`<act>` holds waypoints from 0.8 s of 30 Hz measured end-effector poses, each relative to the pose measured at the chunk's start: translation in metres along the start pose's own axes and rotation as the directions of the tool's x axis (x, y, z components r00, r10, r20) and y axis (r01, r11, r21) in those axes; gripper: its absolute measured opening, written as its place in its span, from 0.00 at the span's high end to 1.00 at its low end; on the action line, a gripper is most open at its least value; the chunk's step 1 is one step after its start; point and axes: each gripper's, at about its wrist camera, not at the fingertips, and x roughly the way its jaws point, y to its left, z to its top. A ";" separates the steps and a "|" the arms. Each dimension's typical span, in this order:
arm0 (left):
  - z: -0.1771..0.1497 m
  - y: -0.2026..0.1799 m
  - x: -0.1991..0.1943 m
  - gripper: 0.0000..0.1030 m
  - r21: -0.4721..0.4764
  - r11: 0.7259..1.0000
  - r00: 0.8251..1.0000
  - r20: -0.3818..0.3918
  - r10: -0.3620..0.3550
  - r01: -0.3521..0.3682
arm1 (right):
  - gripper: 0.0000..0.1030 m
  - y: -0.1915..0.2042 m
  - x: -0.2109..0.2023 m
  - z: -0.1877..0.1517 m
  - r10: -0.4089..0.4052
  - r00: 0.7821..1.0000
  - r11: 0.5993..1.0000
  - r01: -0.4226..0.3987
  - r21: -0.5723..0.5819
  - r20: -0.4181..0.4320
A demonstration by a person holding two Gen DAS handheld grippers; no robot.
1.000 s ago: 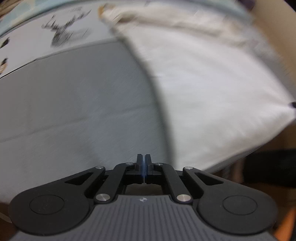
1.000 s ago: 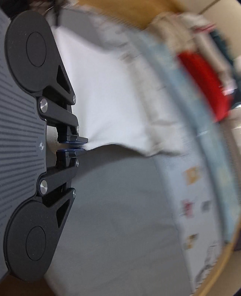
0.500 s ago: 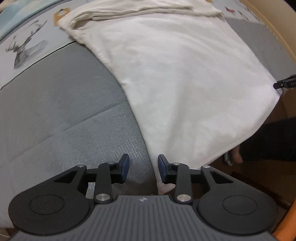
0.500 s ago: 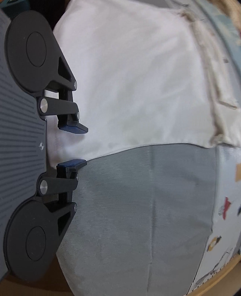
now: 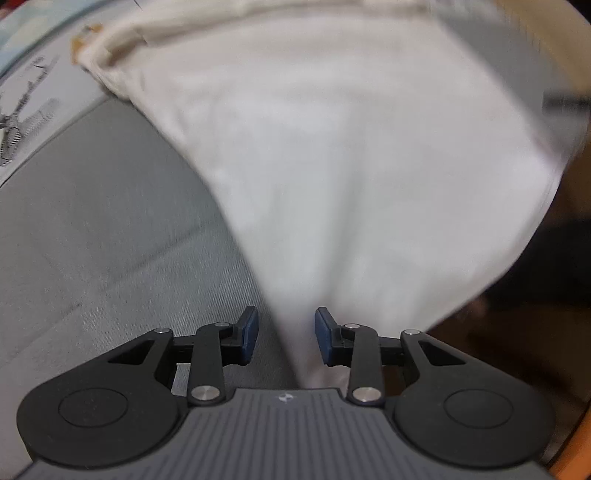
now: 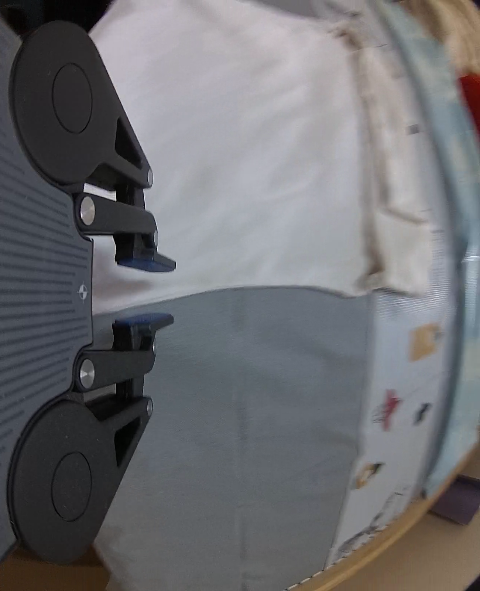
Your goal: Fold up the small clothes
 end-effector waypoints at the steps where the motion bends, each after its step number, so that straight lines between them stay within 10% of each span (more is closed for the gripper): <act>1: -0.002 -0.002 0.008 0.60 0.026 0.999 0.998 -0.045 0.034 -0.033 | 0.71 0.001 -0.002 0.003 0.020 1.000 1.000 -0.020 0.007 0.020; 12: 0.010 0.018 -0.004 0.60 -0.067 0.998 1.000 0.009 -0.003 0.004 | 0.63 0.017 0.064 -0.004 -0.098 0.971 0.992 0.077 -0.102 -0.216; 15: 0.014 0.017 0.004 0.59 -0.048 0.998 0.999 -0.034 0.036 -0.038 | 0.64 0.021 0.061 0.001 -0.113 0.979 0.991 0.098 -0.095 -0.170; 19: 0.041 0.015 -0.021 0.60 -0.102 0.988 0.986 0.111 0.129 -0.118 | 0.64 0.032 0.038 0.021 -0.069 0.998 0.996 0.069 -0.059 -0.004; 24: 0.087 0.004 -0.054 0.72 -0.210 0.971 0.924 0.335 0.182 -0.116 | 0.64 0.035 0.001 0.060 -0.005 0.981 0.996 -0.012 0.086 0.192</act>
